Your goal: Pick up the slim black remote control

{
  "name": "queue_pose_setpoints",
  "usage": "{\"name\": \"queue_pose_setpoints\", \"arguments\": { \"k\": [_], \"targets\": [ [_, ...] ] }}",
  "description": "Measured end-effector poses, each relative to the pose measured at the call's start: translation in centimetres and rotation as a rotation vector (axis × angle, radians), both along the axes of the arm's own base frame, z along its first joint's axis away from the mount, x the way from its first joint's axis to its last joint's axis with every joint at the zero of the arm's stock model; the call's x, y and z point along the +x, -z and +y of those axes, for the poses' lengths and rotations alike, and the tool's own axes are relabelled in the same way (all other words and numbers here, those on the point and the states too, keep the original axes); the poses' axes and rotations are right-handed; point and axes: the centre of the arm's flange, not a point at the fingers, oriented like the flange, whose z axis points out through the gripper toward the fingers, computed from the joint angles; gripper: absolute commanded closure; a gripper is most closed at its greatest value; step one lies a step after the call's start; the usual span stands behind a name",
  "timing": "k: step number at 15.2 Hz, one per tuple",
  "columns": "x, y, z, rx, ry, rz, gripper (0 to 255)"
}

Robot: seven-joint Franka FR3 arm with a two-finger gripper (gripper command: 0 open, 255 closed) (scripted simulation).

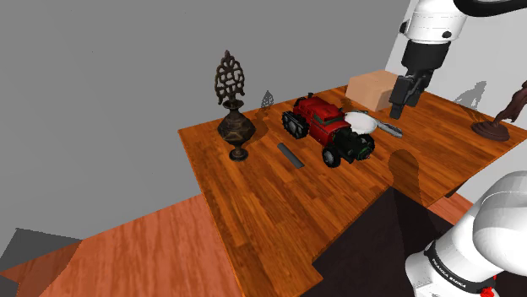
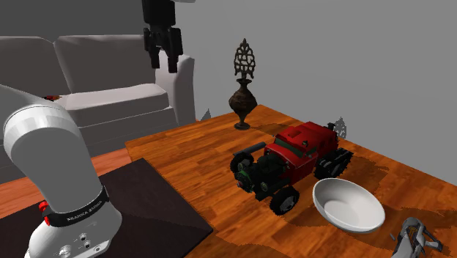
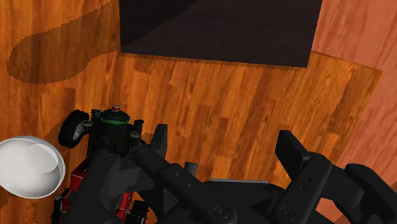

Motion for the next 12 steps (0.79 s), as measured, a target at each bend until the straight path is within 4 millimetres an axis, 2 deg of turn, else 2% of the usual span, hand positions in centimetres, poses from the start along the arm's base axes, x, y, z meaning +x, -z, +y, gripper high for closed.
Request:
{"name": "queue_pose_setpoints", "arguments": {
  "k": [2,4,12],
  "targets": [
    [0.5,0.4,0.1,0.001,0.002,0.002,0],
    [2.1,1.6,-0.1,0.003,0.01,0.008,0],
    [10.0,8.8,-0.2,0.012,0.048,0.034,0]
  ]
}}
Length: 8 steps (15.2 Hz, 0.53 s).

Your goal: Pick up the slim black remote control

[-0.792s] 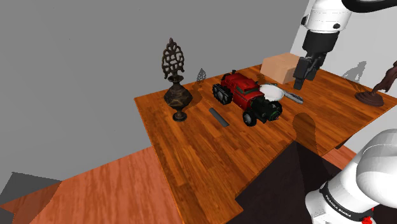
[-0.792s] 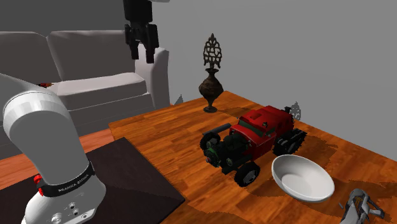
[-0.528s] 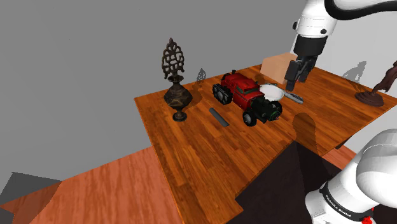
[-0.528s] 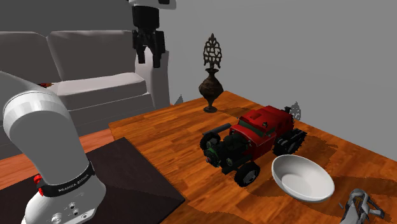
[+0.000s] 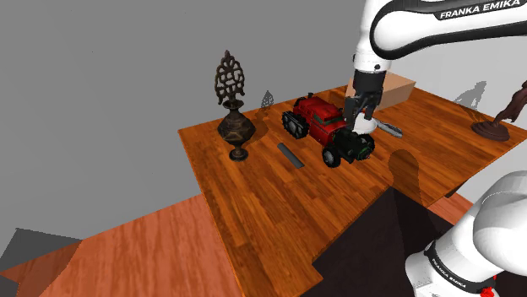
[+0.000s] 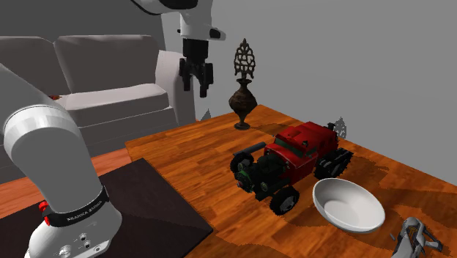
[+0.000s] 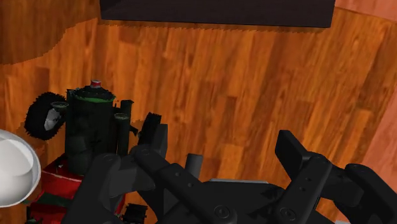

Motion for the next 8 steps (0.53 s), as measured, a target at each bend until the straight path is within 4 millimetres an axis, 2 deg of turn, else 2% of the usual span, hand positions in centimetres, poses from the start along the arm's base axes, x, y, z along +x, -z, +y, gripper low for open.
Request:
{"name": "queue_pose_setpoints", "arguments": {
  "k": [8],
  "targets": [
    [7.6,7.8,-0.7,0.009,0.039,0.025,0]
  ]
}}
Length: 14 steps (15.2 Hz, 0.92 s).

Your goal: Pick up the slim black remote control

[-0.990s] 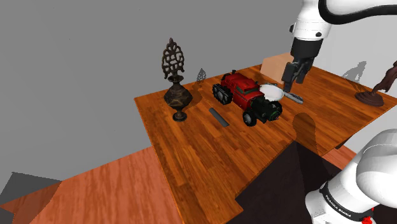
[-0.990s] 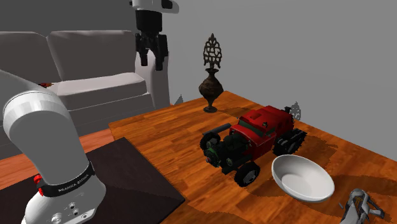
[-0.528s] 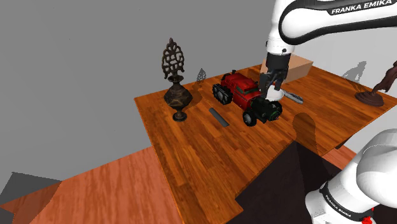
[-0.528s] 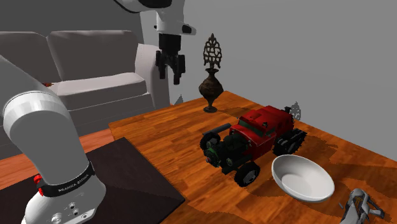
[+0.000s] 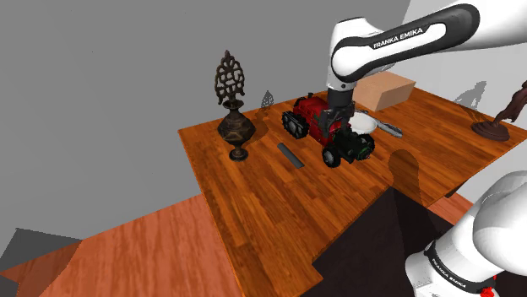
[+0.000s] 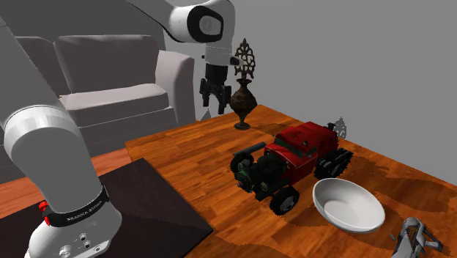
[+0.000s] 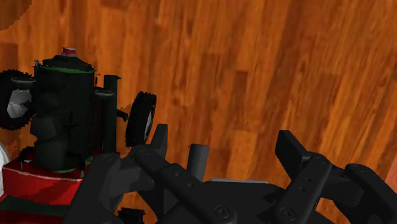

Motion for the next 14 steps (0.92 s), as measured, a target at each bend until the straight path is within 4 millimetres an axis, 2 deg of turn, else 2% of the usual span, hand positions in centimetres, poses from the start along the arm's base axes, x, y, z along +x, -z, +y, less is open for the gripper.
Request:
{"name": "queue_pose_setpoints", "arguments": {
  "k": [9,14],
  "targets": [
    [9.0,8.9,-0.8,0.01,0.043,0.029,0],
    [13.2,13.8,-1.6,0.016,0.068,0.045,0]
  ]
}}
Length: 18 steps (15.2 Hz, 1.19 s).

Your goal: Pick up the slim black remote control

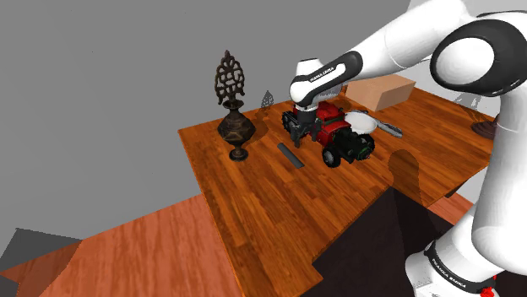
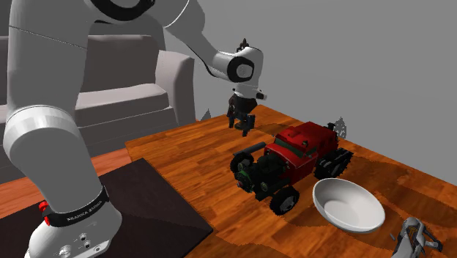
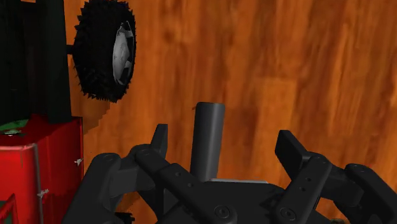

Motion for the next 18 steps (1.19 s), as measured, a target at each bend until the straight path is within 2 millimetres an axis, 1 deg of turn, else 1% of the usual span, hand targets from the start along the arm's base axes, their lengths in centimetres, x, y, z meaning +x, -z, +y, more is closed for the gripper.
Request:
{"name": "queue_pose_setpoints", "arguments": {
  "k": [6,7,8,10,16,17,18],
  "targets": [
    [5.3,6.0,-0.8,0.007,0.028,0.02,0],
    [6.6,7.3,-0.8,0.008,0.033,0.023,0],
    [7.2,8.3,-1.2,0.009,0.037,0.026,0],
    [7.8,9.5,-1.2,0.01,0.041,0.029,0],
    [7.9,12.7,-1.0,0.01,0.042,0.03,0],
    [7.9,12.9,-1.0,0.011,0.042,0.03,255],
    [7.9,12.8,-1.1,0.009,0.043,0.028,255]
  ]
}}
